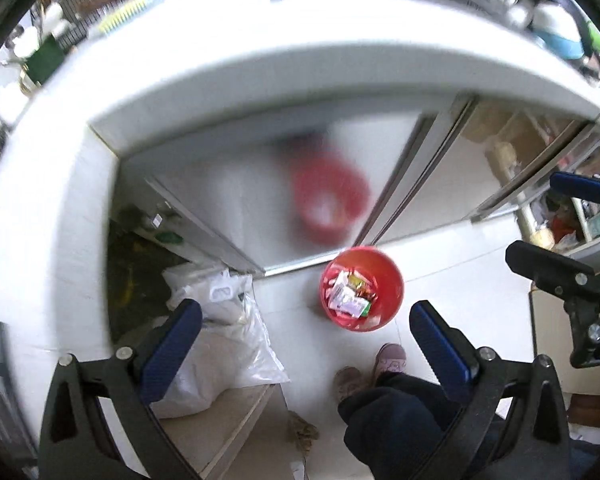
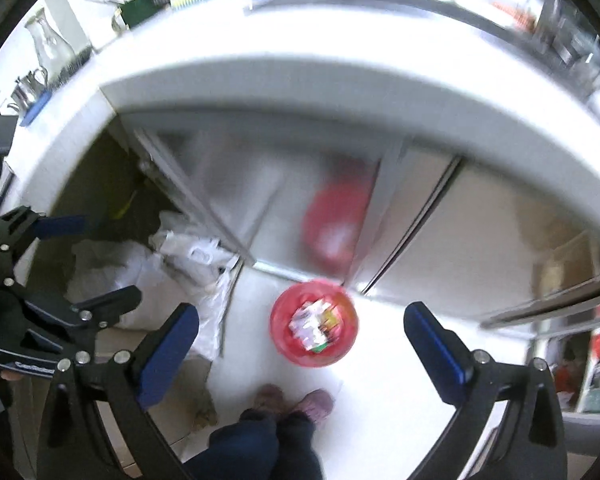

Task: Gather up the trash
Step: 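Raise both tools back up toward the counter, then grasp the white cloth with the right tool, lifting it off the brush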

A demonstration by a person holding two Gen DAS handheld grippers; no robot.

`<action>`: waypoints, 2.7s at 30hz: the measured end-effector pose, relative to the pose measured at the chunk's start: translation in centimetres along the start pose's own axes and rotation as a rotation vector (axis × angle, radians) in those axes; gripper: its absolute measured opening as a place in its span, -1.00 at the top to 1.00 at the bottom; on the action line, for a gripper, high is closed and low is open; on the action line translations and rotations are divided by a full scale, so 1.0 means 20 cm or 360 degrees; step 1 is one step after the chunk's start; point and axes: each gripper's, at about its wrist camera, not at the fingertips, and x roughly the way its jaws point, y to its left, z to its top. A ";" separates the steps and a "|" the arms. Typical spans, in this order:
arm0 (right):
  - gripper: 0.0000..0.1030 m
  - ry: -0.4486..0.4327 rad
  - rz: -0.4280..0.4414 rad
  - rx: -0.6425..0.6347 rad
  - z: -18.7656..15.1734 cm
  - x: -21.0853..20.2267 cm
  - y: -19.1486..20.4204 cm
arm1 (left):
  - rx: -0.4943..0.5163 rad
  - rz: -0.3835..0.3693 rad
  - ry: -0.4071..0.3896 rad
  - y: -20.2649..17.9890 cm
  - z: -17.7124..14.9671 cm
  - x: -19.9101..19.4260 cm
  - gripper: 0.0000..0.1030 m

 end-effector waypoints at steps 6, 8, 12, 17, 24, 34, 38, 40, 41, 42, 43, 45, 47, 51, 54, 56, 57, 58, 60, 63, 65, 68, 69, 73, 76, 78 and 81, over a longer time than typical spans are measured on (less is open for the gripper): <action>-0.99 -0.0082 0.0042 0.0065 0.10 -0.34 -0.02 | 0.0005 0.0029 -0.0144 -0.01 0.13 -0.39 -1.00; -0.99 -0.0113 0.0038 0.0058 0.13 -0.44 -0.03 | -0.0022 0.0016 -0.0193 -0.01 0.17 -0.52 -1.00; -0.99 -0.0190 0.0011 0.0046 0.19 -0.62 -0.04 | 0.0031 0.0080 -0.0267 -0.05 0.23 -0.71 -1.00; -0.99 -0.0281 0.0021 0.0000 0.25 -0.77 -0.02 | -0.0033 0.0077 -0.0341 -0.07 0.26 -0.86 -1.00; -0.99 -0.0378 0.0093 -0.0012 0.30 -0.89 -0.04 | -0.0091 0.0085 -0.0430 -0.08 0.28 -0.99 -1.00; -0.99 -0.0420 0.0186 -0.0070 0.42 -0.91 -0.02 | -0.0220 0.0101 -0.0484 0.02 0.36 -1.06 -1.00; -0.99 -0.0425 0.0205 -0.0104 0.49 -0.87 -0.01 | -0.0266 0.0111 -0.0490 0.10 0.42 -1.02 -1.00; -0.99 -0.0423 0.0211 -0.0125 0.54 -0.84 0.01 | -0.0282 0.0123 -0.0486 0.15 0.46 -0.99 -1.00; -0.99 -0.0420 0.0214 -0.0135 0.58 -0.83 0.02 | -0.0289 0.0129 -0.0485 0.18 0.48 -0.98 -1.00; -0.99 -0.0419 0.0218 -0.0142 0.60 -0.81 0.03 | -0.0294 0.0132 -0.0483 0.21 0.51 -0.97 -1.00; -0.99 -0.0415 0.0222 -0.0154 0.63 -0.79 0.04 | -0.0299 0.0136 -0.0478 0.24 0.54 -0.95 -1.00; -0.99 -0.0401 0.0230 -0.0171 0.71 -0.75 0.06 | -0.0310 0.0138 -0.0474 0.32 0.60 -0.92 -1.00; -0.99 -0.0383 0.0237 -0.0179 0.81 -0.71 0.09 | -0.0323 0.0129 -0.0467 0.41 0.68 -0.89 -1.00; -0.99 -0.0360 0.0235 -0.0210 1.01 -0.62 0.14 | -0.0328 0.0134 -0.0441 0.59 0.83 -0.81 -1.00; -0.99 -0.0339 0.0232 -0.0216 1.14 -0.56 0.18 | -0.0325 0.0120 -0.0427 0.73 0.95 -0.77 -1.00; -0.99 -0.0325 0.0229 -0.0217 1.23 -0.52 0.19 | -0.0319 0.0108 -0.0417 0.82 1.03 -0.73 -1.00; -0.99 -0.0317 0.0226 -0.0220 1.28 -0.50 0.21 | -0.0318 0.0108 -0.0410 0.87 1.07 -0.72 -1.00; -0.99 -0.0310 0.0223 -0.0224 1.32 -0.48 0.22 | -0.0321 0.0107 -0.0407 0.91 1.09 -0.70 -1.00; -0.99 -0.0291 0.0218 -0.0234 1.41 -0.43 0.24 | -0.0345 0.0092 -0.0395 1.03 1.16 -0.66 -1.00; -0.99 -0.0257 0.0208 -0.0260 1.56 -0.35 0.29 | -0.0386 0.0081 -0.0372 1.17 1.22 -0.61 -1.00; -0.99 -0.0232 0.0212 -0.0278 1.65 -0.28 0.33 | -0.0416 0.0090 -0.0342 1.28 1.26 -0.55 -1.00; -0.99 -0.0182 0.0231 -0.0321 1.77 -0.17 0.40 | -0.0483 0.0097 -0.0293 1.42 1.30 -0.46 -1.00; -0.99 -0.0166 0.0239 -0.0339 1.82 -0.14 0.42 | -0.0516 0.0099 -0.0270 1.48 1.31 -0.43 -1.00; -0.99 -0.0087 0.0286 -0.0413 1.97 0.02 0.56 | -0.0601 0.0127 -0.0196 1.64 1.34 -0.31 -1.00; -0.99 -0.0025 0.0335 -0.0456 2.07 0.14 0.66 | -0.0673 0.0164 -0.0150 1.76 1.35 -0.24 -0.99; -0.99 0.0005 0.0348 -0.0502 2.13 0.22 0.71 | -0.0703 0.0170 -0.0131 1.82 1.36 -0.20 -0.99; -0.99 0.0052 0.0371 -0.0557 2.20 0.33 0.78 | -0.0747 0.0183 -0.0100 1.90 1.36 -0.13 -0.99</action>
